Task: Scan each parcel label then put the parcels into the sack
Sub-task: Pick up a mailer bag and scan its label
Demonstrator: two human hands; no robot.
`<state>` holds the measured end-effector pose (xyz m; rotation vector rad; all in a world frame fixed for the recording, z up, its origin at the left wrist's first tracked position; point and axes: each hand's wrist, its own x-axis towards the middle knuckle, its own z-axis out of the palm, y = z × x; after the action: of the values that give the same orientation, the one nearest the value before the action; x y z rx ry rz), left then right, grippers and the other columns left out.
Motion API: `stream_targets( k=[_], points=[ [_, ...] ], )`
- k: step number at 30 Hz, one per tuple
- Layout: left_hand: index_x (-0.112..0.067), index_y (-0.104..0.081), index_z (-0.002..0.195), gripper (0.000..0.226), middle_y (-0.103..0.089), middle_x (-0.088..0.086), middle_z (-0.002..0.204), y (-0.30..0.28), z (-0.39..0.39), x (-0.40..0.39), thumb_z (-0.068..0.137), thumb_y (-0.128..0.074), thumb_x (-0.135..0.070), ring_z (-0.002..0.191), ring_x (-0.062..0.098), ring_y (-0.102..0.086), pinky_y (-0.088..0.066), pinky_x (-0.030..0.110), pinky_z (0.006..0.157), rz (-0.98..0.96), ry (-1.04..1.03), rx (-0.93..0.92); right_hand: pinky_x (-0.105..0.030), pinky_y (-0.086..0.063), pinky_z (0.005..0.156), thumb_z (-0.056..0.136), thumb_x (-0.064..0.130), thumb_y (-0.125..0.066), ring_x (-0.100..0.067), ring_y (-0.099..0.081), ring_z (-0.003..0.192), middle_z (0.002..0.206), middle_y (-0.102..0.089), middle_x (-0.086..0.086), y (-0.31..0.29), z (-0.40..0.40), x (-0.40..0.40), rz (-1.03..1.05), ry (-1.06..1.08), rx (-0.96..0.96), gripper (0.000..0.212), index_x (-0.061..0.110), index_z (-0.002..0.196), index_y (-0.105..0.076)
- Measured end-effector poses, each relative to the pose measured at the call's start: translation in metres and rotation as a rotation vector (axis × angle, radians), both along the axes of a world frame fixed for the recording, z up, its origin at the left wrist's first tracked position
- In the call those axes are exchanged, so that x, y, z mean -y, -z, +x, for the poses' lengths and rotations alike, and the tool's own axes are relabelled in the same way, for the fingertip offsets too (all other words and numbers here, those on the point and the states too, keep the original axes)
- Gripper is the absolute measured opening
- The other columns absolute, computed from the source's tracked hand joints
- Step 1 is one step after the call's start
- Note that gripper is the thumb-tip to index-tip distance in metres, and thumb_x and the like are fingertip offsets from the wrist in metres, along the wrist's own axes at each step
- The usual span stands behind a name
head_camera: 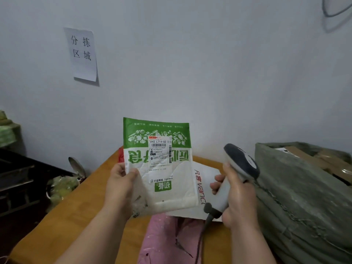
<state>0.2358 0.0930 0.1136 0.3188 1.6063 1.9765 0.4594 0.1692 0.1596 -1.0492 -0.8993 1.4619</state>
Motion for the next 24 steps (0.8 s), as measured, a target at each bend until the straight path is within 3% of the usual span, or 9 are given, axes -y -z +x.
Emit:
stream_targets(
  k=[5,8,16,19,24],
  points=[
    [-0.027,-0.062,0.091,0.017,-0.071,0.01,0.099,-0.001,0.001,-0.002,0.095,-0.061,-0.01,0.084,0.033,-0.066,-0.057,0.053,0.076,0.022,0.004,-0.022,-0.031,-0.051,0.047,0.083,0.024,-0.076,-0.024,-0.066,0.053,0.068,-0.067,-0.012,-0.01,-0.016,0.016,0.108,-0.359,0.09,0.014,0.015,0.073,-0.077],
    [-0.025,-0.062,0.089,0.018,-0.071,0.01,0.094,0.002,0.0,-0.001,0.095,-0.062,-0.008,0.076,0.027,-0.064,-0.054,0.042,0.066,0.037,0.007,-0.044,-0.031,-0.05,0.049,0.076,0.023,-0.083,-0.028,-0.068,0.057,0.067,-0.067,-0.013,-0.011,-0.027,0.026,0.172,-0.465,0.139,0.01,0.02,0.068,-0.077],
    [-0.023,-0.061,0.091,0.017,-0.071,0.005,0.089,0.004,-0.007,0.005,0.096,-0.06,-0.007,0.069,0.022,-0.064,-0.05,0.032,0.056,0.051,-0.019,-0.023,-0.033,-0.053,0.057,0.065,0.031,-0.079,-0.026,-0.064,0.057,0.066,-0.064,-0.011,-0.005,-0.039,0.035,0.192,-0.489,0.214,0.024,0.011,0.076,-0.073],
    [-0.021,-0.062,0.093,0.015,-0.071,0.008,0.092,0.005,-0.007,0.006,0.096,-0.06,-0.007,0.071,0.024,-0.065,-0.052,0.034,0.058,0.066,-0.012,-0.005,-0.032,-0.053,0.058,0.065,0.032,-0.078,-0.024,-0.063,0.058,0.066,-0.065,-0.01,-0.006,-0.039,0.035,0.195,-0.497,0.238,0.034,0.005,0.085,-0.071],
    [-0.022,-0.063,0.093,0.014,-0.073,0.009,0.095,0.008,-0.005,0.006,0.095,-0.062,-0.008,0.077,0.029,-0.067,-0.055,0.04,0.063,0.054,-0.019,0.006,-0.032,-0.052,0.057,0.066,0.032,-0.076,-0.024,-0.062,0.057,0.066,-0.064,-0.011,-0.005,-0.035,0.034,0.195,-0.514,0.246,0.032,0.005,0.084,-0.071]
  ],
)
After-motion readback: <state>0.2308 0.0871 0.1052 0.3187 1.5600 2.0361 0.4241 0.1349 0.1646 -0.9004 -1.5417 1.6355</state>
